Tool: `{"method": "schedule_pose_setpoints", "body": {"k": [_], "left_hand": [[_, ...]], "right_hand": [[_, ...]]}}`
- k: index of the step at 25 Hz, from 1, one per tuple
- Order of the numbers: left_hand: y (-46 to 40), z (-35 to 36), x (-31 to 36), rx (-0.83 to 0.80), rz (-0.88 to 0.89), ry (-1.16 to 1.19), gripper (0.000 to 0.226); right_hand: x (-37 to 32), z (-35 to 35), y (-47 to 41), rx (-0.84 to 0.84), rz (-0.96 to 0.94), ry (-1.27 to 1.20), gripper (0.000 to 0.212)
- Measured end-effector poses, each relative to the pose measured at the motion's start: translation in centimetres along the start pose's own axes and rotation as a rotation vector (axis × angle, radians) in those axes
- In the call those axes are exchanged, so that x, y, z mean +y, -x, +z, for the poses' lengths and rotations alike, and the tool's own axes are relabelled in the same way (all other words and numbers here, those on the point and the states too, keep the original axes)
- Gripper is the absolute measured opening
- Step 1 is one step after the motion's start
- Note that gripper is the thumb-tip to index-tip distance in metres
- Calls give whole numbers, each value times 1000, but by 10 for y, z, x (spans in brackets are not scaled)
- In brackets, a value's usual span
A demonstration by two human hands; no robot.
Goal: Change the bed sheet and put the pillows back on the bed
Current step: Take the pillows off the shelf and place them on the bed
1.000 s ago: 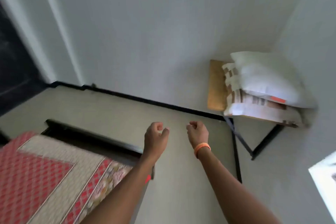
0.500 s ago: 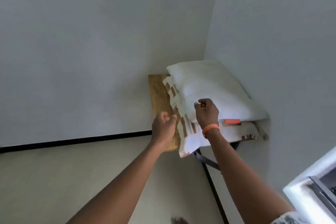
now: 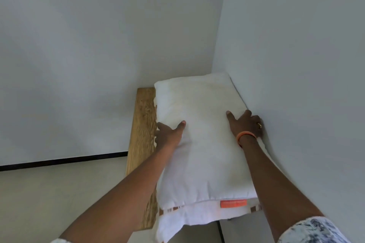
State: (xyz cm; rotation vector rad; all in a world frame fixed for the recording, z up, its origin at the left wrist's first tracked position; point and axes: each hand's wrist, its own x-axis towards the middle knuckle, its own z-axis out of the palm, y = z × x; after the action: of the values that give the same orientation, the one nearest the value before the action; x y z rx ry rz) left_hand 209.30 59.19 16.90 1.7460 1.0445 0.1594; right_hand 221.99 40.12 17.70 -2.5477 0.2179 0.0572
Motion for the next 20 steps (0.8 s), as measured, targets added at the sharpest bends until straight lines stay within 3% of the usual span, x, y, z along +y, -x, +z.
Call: {"method": "schedule_pose_setpoints", "body": {"k": [4,9,14,20], "left_hand": [[-20,0,2,14,-44,273,85],[-27,-45,-3,113,-48,487,52],[12,-140,-49,379,-5,508,51],[153,-267,-154,755,9,542,56]], "right_hand": [[-7,6,-14,-34,115,-201,99],[-55,7,-5,-5,-5,-465,86],[-102,46,68,-279,-126,-685,64],[-131,98,242,-615,-280,-773,56]]}}
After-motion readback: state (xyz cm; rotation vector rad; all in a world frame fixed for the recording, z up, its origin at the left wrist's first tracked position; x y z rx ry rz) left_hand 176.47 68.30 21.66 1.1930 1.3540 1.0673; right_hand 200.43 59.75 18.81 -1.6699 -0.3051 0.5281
